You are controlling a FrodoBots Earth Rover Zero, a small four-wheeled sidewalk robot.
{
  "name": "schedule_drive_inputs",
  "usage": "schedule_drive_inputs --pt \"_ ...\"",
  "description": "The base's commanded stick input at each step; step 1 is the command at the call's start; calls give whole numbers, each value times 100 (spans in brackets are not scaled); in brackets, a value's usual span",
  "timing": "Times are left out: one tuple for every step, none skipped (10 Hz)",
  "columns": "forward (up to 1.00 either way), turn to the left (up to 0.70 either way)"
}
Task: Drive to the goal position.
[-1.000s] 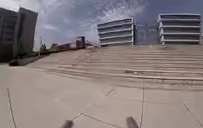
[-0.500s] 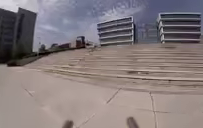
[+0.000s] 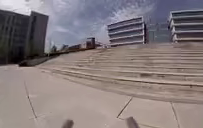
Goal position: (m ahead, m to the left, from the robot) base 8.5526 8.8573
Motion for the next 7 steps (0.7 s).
schedule_drive_inputs --pt "70 35" --pt "70 35" --pt "70 35" --pt "70 32" --pt "70 7" --pt "70 0" --pt "70 0"
